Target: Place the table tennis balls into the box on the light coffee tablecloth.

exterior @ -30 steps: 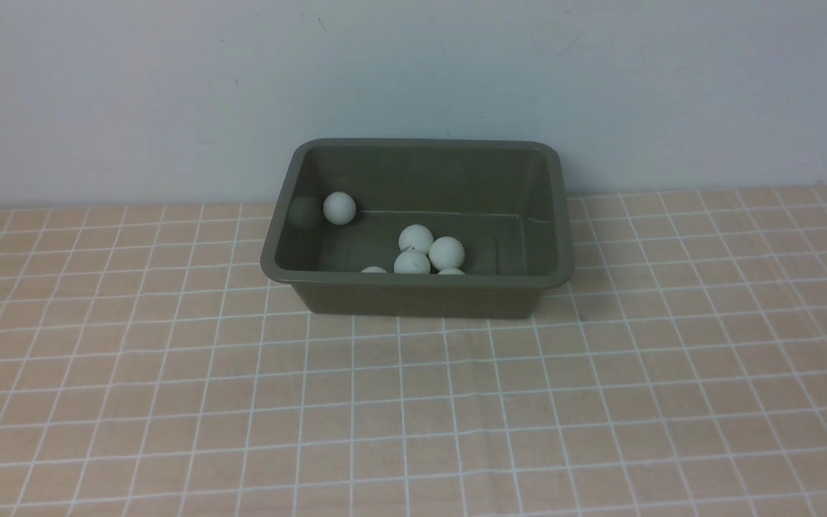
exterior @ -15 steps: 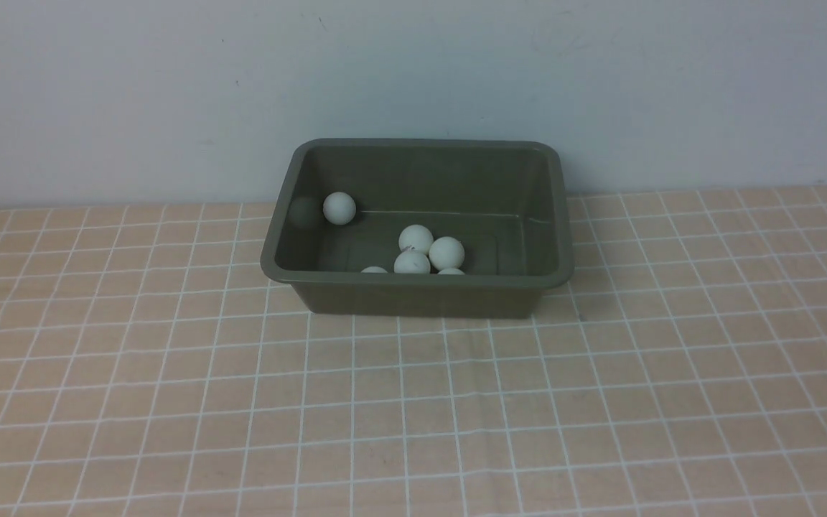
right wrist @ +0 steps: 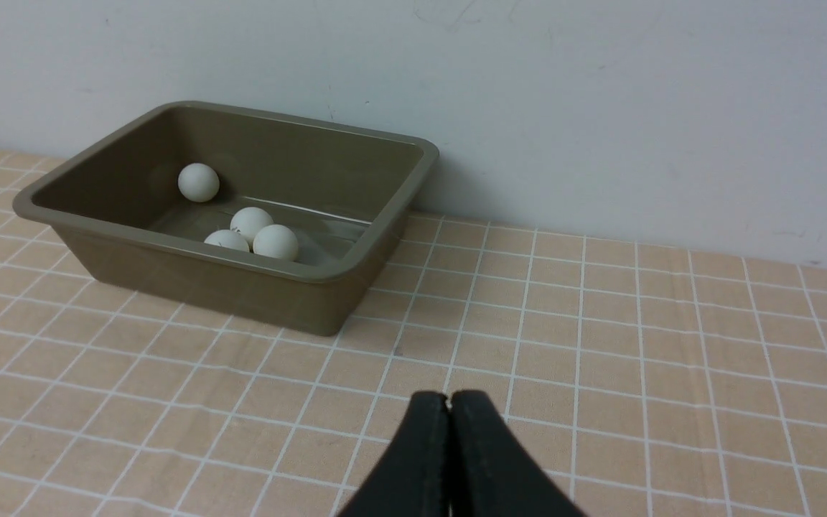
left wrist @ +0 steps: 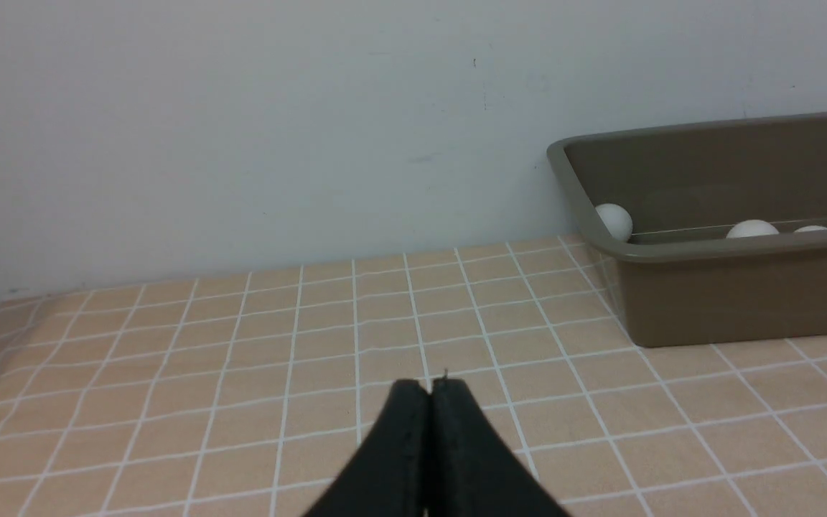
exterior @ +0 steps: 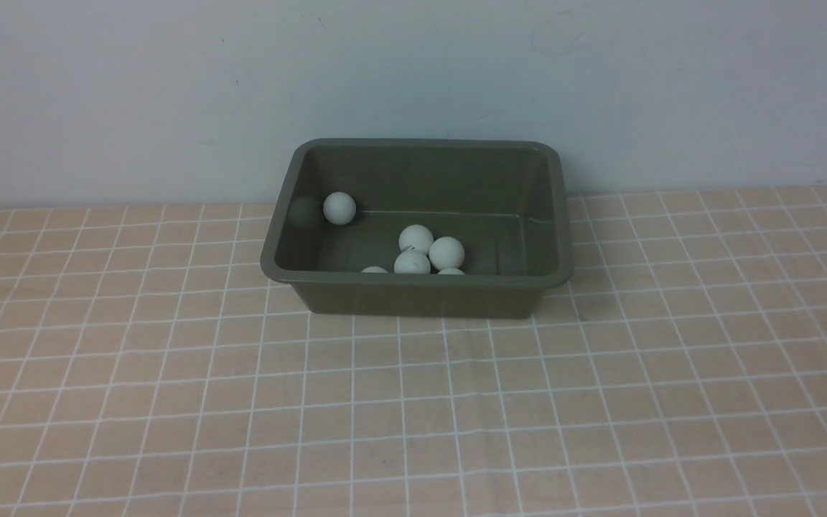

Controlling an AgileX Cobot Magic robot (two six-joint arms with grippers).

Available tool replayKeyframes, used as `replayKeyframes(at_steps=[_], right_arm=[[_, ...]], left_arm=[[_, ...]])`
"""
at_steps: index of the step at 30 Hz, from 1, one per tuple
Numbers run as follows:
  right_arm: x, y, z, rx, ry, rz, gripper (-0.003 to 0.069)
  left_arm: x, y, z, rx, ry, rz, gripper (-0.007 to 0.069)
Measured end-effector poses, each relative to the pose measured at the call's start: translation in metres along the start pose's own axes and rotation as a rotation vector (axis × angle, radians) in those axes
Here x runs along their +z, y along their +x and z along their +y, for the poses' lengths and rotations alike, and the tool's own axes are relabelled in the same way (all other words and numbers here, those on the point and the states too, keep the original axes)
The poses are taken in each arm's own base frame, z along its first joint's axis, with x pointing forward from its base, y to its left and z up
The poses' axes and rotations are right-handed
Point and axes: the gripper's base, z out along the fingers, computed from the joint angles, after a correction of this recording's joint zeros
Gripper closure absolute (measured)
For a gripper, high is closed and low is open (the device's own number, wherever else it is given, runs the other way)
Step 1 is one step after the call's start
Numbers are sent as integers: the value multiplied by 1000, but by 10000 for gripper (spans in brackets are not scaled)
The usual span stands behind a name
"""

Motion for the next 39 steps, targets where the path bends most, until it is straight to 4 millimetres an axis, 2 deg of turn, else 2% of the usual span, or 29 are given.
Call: replayKeyframes(at_steps=[14, 16, 20, 22, 26, 29, 39], right_arm=[[1, 3, -3, -33, 43, -11, 676], [5, 13, -7, -34, 120, -37, 676], [16, 49, -13, -19, 260, -116, 676], [19, 59, -14, -15, 286, -136, 676], [33, 96, -18, 18, 340, -173, 676], [37, 105, -19, 37, 340, -174, 676], [38, 109, -19, 47, 340, -148, 676]], left_arm=[[0, 2, -1, 1, 7, 19, 691], [0, 2, -1, 1, 7, 19, 691], [0, 2, -1, 1, 7, 19, 691], [0, 2, -1, 1, 7, 19, 691], [0, 2, -1, 1, 7, 19, 691], [0, 2, -1, 1, 7, 19, 691], [0, 2, -1, 1, 7, 19, 691]])
